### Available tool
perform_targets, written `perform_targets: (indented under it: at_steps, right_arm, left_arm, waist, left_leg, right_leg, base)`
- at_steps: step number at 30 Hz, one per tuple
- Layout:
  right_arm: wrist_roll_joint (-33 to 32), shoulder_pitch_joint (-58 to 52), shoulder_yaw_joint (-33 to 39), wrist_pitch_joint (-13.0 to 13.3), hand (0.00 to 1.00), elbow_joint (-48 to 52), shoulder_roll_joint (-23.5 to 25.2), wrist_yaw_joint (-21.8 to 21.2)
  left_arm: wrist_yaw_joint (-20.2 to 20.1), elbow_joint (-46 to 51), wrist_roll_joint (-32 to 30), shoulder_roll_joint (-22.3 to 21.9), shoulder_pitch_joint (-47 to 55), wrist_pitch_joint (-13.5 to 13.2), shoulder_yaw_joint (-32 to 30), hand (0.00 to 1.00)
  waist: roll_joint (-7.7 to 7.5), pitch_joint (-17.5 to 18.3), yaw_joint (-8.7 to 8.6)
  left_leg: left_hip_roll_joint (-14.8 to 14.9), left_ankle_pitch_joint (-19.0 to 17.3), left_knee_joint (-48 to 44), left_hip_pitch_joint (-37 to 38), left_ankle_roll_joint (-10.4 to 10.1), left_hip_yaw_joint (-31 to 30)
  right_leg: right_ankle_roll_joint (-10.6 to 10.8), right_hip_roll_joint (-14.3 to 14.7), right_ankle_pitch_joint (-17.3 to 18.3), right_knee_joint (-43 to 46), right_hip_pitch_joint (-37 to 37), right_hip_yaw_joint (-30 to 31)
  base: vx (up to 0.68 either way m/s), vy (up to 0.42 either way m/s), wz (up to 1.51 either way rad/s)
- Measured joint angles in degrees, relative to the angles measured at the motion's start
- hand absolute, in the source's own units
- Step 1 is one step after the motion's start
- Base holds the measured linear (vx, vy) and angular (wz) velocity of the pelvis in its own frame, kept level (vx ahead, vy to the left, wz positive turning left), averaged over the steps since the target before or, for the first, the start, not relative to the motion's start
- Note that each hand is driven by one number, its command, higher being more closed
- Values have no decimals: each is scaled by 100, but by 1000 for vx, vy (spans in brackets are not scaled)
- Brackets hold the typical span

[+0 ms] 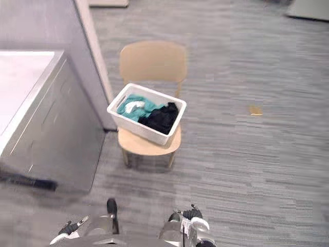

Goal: Pick up the laundry basket with both hands and put the clothes into the washing machine.

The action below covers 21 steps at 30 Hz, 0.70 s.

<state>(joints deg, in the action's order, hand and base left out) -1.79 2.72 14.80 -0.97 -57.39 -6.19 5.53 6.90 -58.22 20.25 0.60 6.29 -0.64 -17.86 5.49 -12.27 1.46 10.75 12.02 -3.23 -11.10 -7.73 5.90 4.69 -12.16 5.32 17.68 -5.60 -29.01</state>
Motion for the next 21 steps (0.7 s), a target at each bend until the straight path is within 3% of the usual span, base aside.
perform_targets:
  at_steps: [1,2,3,5,6,8,9,10,11,12,13,14,15,18,20,21]
  right_arm:
    - [0,-11,35,3,0,-3,-13,3]
    - [-8,93,268,8,0,-9,-8,31]
    - [-8,122,356,29,0,35,-26,90]
    - [-13,116,388,67,0,20,-45,108]
    - [-16,65,399,76,0,20,-37,115]
    - [-33,-19,428,68,0,-11,-45,125]
    - [-47,-19,455,71,0,-10,-55,127]
    - [-67,-4,460,68,0,-11,-104,142]
    - [-67,31,463,69,0,-13,-142,145]
    - [-101,101,567,56,0,-103,-168,148]
    - [-135,156,629,46,0,-176,-119,139]
    - [-132,223,628,-32,0,-323,61,130]
    - [-139,171,621,-57,0,-400,199,130]
    - [-261,5,609,-60,0,-406,287,135]
    - [-256,-34,605,-51,0,-384,333,124]
    - [-244,-28,594,-51,0,-355,331,111]
  left_arm:
    - [7,91,31,-20,-17,-3,-3,0]
    - [19,139,110,-79,-80,-21,-82,0]
    - [37,120,104,-75,-56,-20,-120,0]
    - [40,77,107,-130,75,-40,-189,0]
    - [39,66,106,-129,89,-43,-206,0]
    - [29,-28,105,-36,109,-43,-179,0]
    - [29,-44,106,-18,94,-43,-176,0]
    - [31,-75,98,7,45,-43,-163,0]
    - [34,-104,96,8,-14,-40,-113,0]
    - [44,-93,85,67,-158,-36,155,0]
    - [43,-92,83,149,-213,-38,332,0]
    - [44,-120,44,401,-340,-7,620,0]
    - [30,-94,-16,533,-333,4,742,0]
    - [14,-67,-180,610,-232,-63,955,0]
    - [-17,-97,-289,625,-229,-67,961,0]
    - [-23,-98,-455,619,-228,-69,970,0]
  waist:
    - [-70,-66,-60]
    - [-154,-136,36]
    - [-162,-153,31]
    - [-140,-167,-6]
    - [-140,-167,-30]
    - [-154,-162,-142]
    - [-164,-163,-171]
    - [-170,-150,-248]
    - [-171,-121,-270]
    - [-220,-71,-343]
    - [-282,-104,-387]
    - [-536,-219,-286]
    - [-652,-158,-241]
    - [-798,-39,-180]
    - [-875,20,-181]
    - [-926,78,-190]
  left_leg:
    - [-71,126,244,-33,-247,-86]
    - [-116,-640,-990,-308,400,455]
    - [-68,-1284,-2105,-483,672,797]
    - [318,-1928,-3488,-192,581,1138]
    - [474,-2010,-3650,-23,544,1136]
    - [1183,-2097,-3844,547,523,1156]
    - [1349,-2092,-3781,646,519,1189]
    - [1491,-1930,-3373,856,371,1203]
    - [1394,-1920,-2942,945,-115,1100]
    - [949,-2475,-2034,1118,-660,1111]
    - [842,-2626,-1795,1141,-662,1153]
    - [613,-2612,-1794,1132,-615,1102]
    - [546,-2623,-1918,1131,-607,991]
    - [367,-2696,-1802,1240,-461,841]
    - [224,-2545,-1549,1248,-353,799]
    - [174,-2404,-1325,1251,-263,774]
  right_leg:
    - [-127,-174,80,153,-77,-120]
    - [-179,-499,137,428,-248,-317]
    - [-189,-641,124,488,-258,-381]
    - [-160,-810,-17,537,-115,-542]
    - [-149,-842,-38,536,-40,-619]
    - [-79,-999,-210,569,63,-862]
    - [-38,-1064,-274,587,24,-888]
    - [44,-1208,-435,664,-146,-913]
    - [99,-1300,-534,723,-289,-910]
    - [137,-1510,-834,562,-479,-895]
    - [104,-1508,-959,418,-471,-889]
    - [38,-1556,-1166,176,-410,-659]
    - [-21,-1487,-1305,-32,-185,-576]
    - [-124,-1519,-1658,-314,153,-462]
    - [-344,-1610,-1854,-271,60,-392]
    - [-568,-1593,-2024,-220,-85,-132]
  base:
    - [-216,-108,134]
    - [-150,-50,114]
    - [-177,-9,77]
    - [-184,32,51]
    - [-151,89,57]
    - [-170,184,65]
    - [-189,377,55]
    - [-158,381,41]
    - [-284,631,71]
    - [-194,404,72]
    - [-353,523,83]
    - [-243,247,59]
    - [-274,280,51]
    - [-178,140,35]
    - [-141,49,18]
    - [-154,-4,18]
